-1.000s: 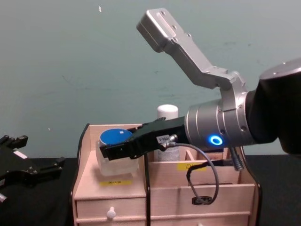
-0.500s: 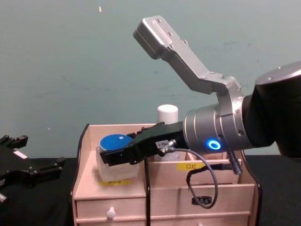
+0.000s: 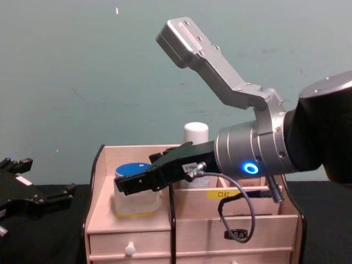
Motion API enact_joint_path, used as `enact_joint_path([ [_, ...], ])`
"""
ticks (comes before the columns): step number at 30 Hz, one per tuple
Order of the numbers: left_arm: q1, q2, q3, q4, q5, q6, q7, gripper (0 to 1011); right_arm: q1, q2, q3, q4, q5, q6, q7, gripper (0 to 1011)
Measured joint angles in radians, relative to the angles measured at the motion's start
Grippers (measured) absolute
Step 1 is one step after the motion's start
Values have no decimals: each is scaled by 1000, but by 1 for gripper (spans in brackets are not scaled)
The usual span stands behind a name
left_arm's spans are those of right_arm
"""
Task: Pick up the facial cleanser and watermelon frost from the table and place them into the tiered storage box.
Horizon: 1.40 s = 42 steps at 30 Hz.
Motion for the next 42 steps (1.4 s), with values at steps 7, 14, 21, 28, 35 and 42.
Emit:
enact_joint_path([
  [7,0,0,0,0,0,0,0,1010,-5,1,5,-6,0,-3,0,1002],
  [14,0,0,0,0,0,0,0,1010,-23,17,23,-55,-4,-19,-6,1002],
  [21,0,0,0,0,0,0,0,1010,-60,51,45,-155,-16,-59,-22,1002],
  [28,0,0,0,0,0,0,0,1009,-150,107,113,-302,-24,-136,-80,1002],
  [35,0,0,0,0,0,0,0,1009,-242,151,216,-394,-57,-188,-181,1002],
  [42,0,0,0,0,0,0,0,1010,-304,162,325,-405,-77,-212,-275,1002],
])
